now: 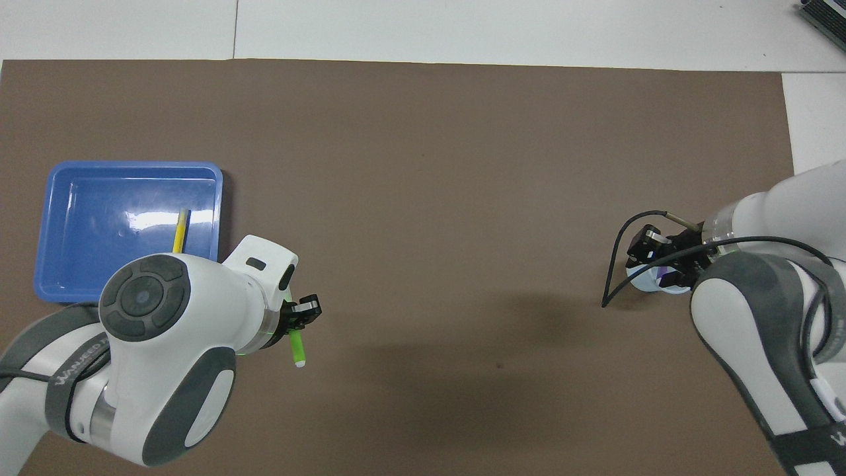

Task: Right arm passes pens to left for tray arrangement
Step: 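Carry the green pen to the tray while the right gripper returns to the cup, then lower the green pen into the tray and open the left gripper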

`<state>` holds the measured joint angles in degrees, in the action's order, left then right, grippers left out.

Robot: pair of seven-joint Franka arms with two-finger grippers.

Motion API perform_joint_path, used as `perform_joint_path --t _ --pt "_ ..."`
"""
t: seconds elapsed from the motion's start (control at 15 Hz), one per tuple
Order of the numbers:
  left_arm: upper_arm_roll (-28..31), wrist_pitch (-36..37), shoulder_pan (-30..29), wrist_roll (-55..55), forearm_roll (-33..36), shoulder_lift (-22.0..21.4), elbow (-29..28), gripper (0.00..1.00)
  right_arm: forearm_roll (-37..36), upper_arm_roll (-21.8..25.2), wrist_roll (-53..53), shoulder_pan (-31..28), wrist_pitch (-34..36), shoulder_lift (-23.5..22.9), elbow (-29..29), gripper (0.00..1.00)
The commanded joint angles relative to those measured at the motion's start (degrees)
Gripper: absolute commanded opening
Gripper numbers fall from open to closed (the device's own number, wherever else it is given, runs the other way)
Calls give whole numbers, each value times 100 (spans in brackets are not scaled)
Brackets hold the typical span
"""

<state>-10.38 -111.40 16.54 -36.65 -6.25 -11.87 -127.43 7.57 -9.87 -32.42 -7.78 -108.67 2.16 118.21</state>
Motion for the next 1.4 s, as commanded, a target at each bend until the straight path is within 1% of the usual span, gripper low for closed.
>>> perform_joint_path --t 0.0,0.13,0.27,0.4,0.53,0.67,0.73,0.93,1.07,1.2,1.26,1.33 --pt "44 461 -458 1236 641 -26 139 0 -149 -68 -292 -171 -66 -233 -17 57" --pt "53 497 -949 2070 704 -9 174 0 -395 -68 -283 -189 21 -225 79 56" --pt "53 462 -1467 2801 853 0 175 0 -493 -68 -265 -355 171 -198 88 56" --pt "53 392 -1925 3346 854 35 183 0 -502 -68 -230 -417 110 -172 184 56" --pt "53 199 -2277 3656 862 96 175 0 -502 -68 -213 -444 48 -154 308 56" --pt "53 -108 -2497 3726 923 342 175 0 -519 -68 -213 -548 -197 -154 465 56" --pt "53 -292 -2594 3762 1081 465 175 0 -519 -68 -213 -558 -277 -172 527 55" --pt "53 -863 -2832 3946 1205 877 201 0 -528 -68 -213 -558 -295 -207 545 54" --pt "53 -1102 -2955 3955 1249 1176 262 0 -546 -68 -213 -558 -304 -207 545 48" --pt "62 -1251 -2973 3955 1258 1554 472 0 -546 -77 -204 -558 -304 -207 563 32" --pt "62 -1357 -2981 3947 1258 1678 534 0 -546 -77 -178 -558 -304 -207 563 27" --pt "62 -1488 -2990 3947 1258 1870 622 0 -546 -77 -143 -567 -304 -207 554 17"
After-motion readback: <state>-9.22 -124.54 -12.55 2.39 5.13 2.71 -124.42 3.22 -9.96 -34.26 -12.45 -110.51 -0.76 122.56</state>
